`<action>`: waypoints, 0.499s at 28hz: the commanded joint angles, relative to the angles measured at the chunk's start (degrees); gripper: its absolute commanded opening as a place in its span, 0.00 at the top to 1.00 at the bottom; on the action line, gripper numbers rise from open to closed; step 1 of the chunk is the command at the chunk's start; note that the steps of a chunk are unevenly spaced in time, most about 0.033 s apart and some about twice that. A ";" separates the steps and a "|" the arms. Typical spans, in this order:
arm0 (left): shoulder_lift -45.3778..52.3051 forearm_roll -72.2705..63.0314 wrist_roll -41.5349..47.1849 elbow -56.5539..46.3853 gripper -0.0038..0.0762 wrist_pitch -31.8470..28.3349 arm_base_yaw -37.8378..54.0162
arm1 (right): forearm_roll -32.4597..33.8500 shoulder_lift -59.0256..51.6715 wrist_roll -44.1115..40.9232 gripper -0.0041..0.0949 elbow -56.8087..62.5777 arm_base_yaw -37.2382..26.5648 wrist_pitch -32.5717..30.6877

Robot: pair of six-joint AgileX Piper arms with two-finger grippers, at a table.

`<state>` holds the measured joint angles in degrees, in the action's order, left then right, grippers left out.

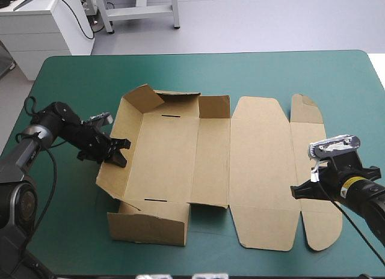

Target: Fold the box

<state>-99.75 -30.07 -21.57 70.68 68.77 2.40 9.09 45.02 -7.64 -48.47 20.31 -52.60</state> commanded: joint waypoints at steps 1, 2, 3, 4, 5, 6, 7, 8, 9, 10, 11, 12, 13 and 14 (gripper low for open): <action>2.47 9.66 -1.19 10.20 0.96 5.61 -5.57 | 0.52 -0.36 1.00 0.98 -1.49 -0.24 2.92; 2.35 12.66 -1.51 12.27 0.96 5.61 -7.02 | 0.52 -0.36 1.00 0.98 -1.49 -0.24 2.92; 2.35 14.92 -2.48 14.39 0.96 5.61 -8.82 | 0.52 -0.36 1.17 0.98 -1.49 -0.24 2.92; 2.08 17.48 -3.65 16.98 0.96 5.61 -10.61 | 0.52 -0.36 1.40 0.98 -1.49 -0.24 2.92; 1.69 19.91 -4.09 19.56 0.96 5.30 -12.37 | 0.52 -0.36 1.52 0.98 -1.49 -0.24 2.92; 1.26 21.77 -4.38 21.97 0.96 5.29 -13.76 | 0.52 -0.36 1.65 0.98 -1.49 -0.24 2.92; 0.69 24.39 -5.41 24.34 0.96 5.29 -15.78 | 0.52 -0.36 1.65 0.98 -1.49 -0.24 2.92; 0.05 26.05 -6.06 26.43 0.96 5.29 -17.07 | 0.52 -0.36 1.65 0.98 -1.49 -0.24 2.92; -0.42 28.19 -7.11 27.95 0.96 5.29 -18.34 | 0.52 -0.36 1.65 0.98 -1.49 -0.24 2.92; -1.04 30.07 -8.19 29.24 0.96 5.18 -19.86 | 0.52 -0.36 1.65 0.98 -1.49 -0.24 2.92; -1.72 32.92 -9.51 31.20 0.96 5.18 -21.66 | 0.52 -0.36 1.65 0.98 -1.49 -0.24 2.92; -2.96 37.91 -11.14 33.11 0.96 5.15 -24.15 | 0.52 -0.36 1.65 0.98 -1.49 -0.24 2.92; -3.70 40.87 -11.93 34.16 0.96 4.60 -25.46 | 0.52 -0.36 1.65 0.98 -1.49 -0.24 2.92; -4.49 43.79 -12.09 34.99 0.96 3.90 -26.69 | 0.52 -0.36 1.65 0.98 -1.49 -0.24 2.92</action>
<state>-105.40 5.56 -31.18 101.72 70.82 -21.16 8.92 45.02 -6.55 -48.47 20.31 -52.60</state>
